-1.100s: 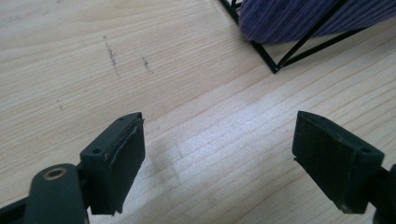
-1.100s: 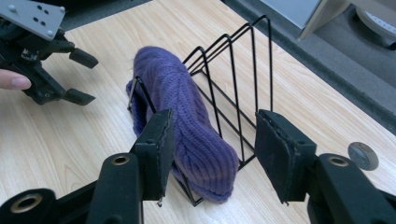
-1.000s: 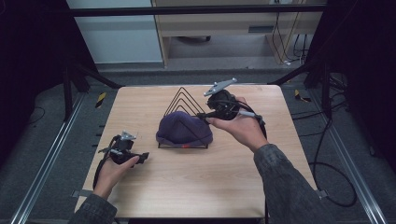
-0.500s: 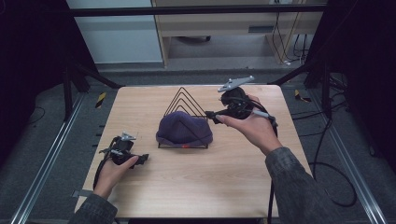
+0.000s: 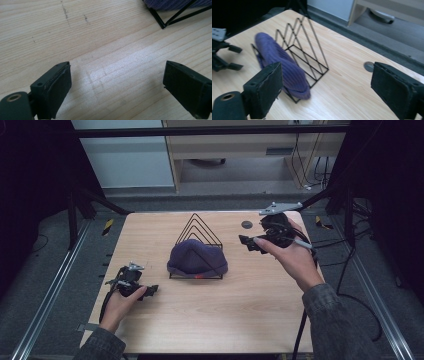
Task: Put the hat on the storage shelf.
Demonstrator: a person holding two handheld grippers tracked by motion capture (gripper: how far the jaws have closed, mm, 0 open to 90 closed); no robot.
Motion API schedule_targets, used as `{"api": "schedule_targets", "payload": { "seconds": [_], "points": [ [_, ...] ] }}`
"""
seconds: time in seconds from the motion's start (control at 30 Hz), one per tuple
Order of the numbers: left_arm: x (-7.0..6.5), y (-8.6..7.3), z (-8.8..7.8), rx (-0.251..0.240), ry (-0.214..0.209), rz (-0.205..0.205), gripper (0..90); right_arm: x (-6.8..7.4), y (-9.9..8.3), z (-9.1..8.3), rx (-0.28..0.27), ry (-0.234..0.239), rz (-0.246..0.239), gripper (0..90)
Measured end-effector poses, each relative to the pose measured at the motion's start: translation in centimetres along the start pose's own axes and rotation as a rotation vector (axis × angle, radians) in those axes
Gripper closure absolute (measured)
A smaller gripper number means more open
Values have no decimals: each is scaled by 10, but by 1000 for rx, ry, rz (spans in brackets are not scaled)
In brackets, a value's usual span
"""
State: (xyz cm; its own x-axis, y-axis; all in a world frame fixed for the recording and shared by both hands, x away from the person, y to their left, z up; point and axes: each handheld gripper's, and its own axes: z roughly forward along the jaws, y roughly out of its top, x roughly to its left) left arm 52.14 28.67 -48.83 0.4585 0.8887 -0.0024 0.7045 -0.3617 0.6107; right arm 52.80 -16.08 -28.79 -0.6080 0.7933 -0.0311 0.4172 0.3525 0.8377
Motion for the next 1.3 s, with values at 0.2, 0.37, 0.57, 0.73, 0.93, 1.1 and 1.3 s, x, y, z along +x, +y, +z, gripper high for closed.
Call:
{"api": "schedule_targets", "payload": {
  "seconds": [0.2,0.37,0.57,0.73,0.93,1.1,1.3],
  "points": [
    [1,-1,1,-1,-1,-4,58,-16,-17,-8,-26,-43,40,70],
    [1,-1,1,1,-7,-5,50,-29,-36,-10,-24,-71,66,61],
    [2,-2,2,0,-8,-11,46,-44,-65,-7,-12,-111,127,66],
    [3,-3,3,12,-2,-13,45,-51,-93,1,24,-122,166,86],
    [2,-3,4,16,0,-10,40,-51,-126,14,66,-117,207,97],
    [2,-4,5,15,3,-6,33,-48,-149,22,90,-108,225,101],
    [2,-5,6,9,13,9,18,-42,-176,35,124,-92,239,101]
  ]
}}
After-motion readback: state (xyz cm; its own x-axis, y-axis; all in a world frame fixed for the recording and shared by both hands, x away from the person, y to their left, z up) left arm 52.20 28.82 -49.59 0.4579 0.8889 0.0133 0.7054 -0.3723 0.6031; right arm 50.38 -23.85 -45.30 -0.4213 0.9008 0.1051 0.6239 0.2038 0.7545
